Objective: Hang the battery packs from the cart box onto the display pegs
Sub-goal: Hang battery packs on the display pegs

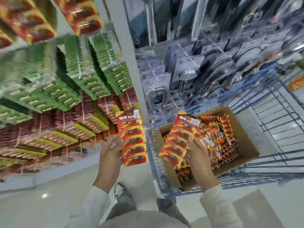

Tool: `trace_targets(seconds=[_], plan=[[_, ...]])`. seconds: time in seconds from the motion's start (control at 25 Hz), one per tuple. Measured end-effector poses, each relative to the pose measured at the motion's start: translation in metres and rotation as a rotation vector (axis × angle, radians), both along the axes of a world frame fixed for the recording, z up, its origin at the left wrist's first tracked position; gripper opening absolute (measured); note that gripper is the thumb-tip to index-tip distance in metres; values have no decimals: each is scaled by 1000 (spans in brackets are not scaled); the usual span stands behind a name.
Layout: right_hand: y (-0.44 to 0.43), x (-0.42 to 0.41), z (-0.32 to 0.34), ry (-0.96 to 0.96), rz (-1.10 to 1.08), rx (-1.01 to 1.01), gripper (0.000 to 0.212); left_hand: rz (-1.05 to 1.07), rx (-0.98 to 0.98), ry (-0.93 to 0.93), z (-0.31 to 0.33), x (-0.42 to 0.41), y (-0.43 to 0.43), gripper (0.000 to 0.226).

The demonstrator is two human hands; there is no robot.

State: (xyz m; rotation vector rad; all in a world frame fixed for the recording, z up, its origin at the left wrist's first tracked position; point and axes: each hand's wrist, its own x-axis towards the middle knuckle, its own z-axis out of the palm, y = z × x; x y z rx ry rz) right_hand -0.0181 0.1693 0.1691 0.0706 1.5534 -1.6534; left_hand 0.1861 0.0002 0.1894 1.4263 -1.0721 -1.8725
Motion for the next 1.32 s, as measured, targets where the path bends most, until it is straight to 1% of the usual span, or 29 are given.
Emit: trace_targets(seconds=[0.12, 0.24, 0.32, 0.52, 0.72, 0.8, 0.92, 1.04, 1.12, 1.16, 1.24, 1.32], plan=[[-53, 39, 40, 34, 91, -97, 22, 83, -24, 92, 25, 44, -28, 23], [-109, 91, 77, 140, 166, -130, 23, 154, -64, 179, 54, 96, -66, 21], [-142, 125, 99, 173, 197, -150, 24, 173, -103, 220, 74, 127, -90, 17], [-220, 195, 139, 254, 237, -216, 23, 232, -195, 248, 109, 198, -141, 14], [-266, 240, 167, 269, 266, -246, 26, 302, -257, 280, 137, 248, -172, 22], [-280, 250, 176, 269, 294, -259, 27, 324, -282, 299, 150, 258, -183, 21], [-299, 252, 186, 263, 290, -285, 25, 341, -375, 299, 174, 264, -201, 20], [-311, 249, 189, 256, 292, -289, 30, 336, -499, 320, 203, 261, -216, 18], [-318, 247, 191, 254, 304, -282, 37, 345, -564, 352, 221, 257, -227, 16], [-321, 245, 193, 257, 315, -280, 36, 340, -593, 357, 228, 254, -230, 18], [-324, 243, 196, 255, 339, -293, 25, 337, -636, 371, 237, 249, -236, 22], [-325, 242, 198, 264, 360, -289, 23, 342, -663, 385, 243, 243, -240, 24]])
